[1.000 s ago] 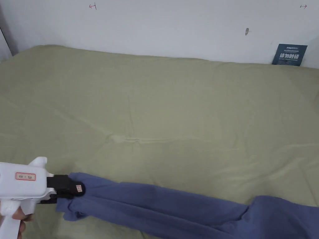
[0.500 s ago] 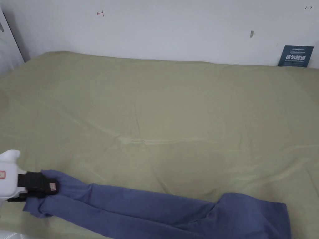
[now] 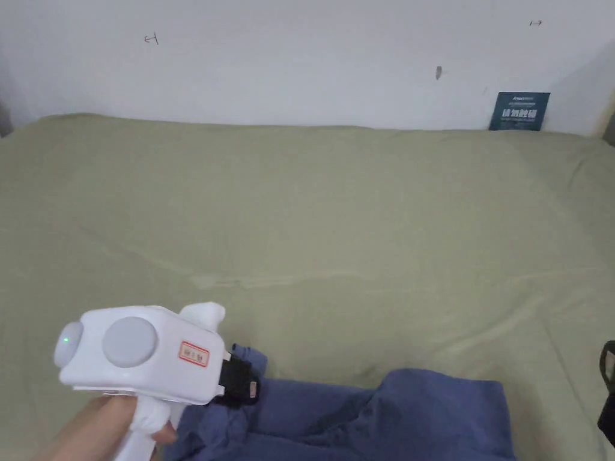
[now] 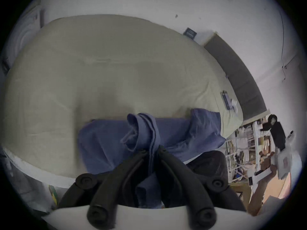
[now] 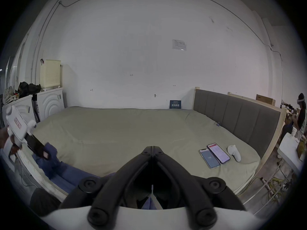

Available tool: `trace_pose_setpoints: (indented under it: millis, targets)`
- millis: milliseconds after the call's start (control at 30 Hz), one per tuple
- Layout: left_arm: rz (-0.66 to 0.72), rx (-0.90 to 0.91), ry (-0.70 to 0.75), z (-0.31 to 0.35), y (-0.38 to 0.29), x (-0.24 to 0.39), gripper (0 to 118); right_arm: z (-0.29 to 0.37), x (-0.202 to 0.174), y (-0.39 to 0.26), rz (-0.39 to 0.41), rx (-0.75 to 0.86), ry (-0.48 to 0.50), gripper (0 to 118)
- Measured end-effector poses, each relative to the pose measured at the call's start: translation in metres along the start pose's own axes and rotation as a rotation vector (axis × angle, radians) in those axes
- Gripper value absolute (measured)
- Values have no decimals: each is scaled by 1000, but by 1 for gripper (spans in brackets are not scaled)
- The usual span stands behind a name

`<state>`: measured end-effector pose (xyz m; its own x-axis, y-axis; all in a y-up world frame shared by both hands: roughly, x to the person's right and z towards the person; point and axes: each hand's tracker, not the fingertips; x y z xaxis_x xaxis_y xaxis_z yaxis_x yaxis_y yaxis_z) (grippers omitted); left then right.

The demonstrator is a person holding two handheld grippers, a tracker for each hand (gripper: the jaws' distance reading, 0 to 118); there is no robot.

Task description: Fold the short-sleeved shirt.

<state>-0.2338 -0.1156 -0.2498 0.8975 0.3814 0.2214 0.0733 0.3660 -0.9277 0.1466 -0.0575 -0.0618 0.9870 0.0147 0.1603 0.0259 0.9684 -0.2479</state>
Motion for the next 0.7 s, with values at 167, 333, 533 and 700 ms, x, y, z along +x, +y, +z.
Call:
trace_pose_setpoints:
  millis: [167, 333, 533, 700]
  targets:
    - [-1, -17, -77, -64, 0, 20, 113, 2, 12, -3, -15, -16, -28, 0]
    - [14, 11, -142, -41, 0, 10, 91, 0, 22, -4, -33, -30, -47, 0]
    - [74, 104, -97, 8, 2, -43, 1, -6, 21, -9, -55, -47, -43, 0]
    - [171, 64, -71, -5, -5, -70, 1, -8, 14, -11, -51, -58, -26, 0]
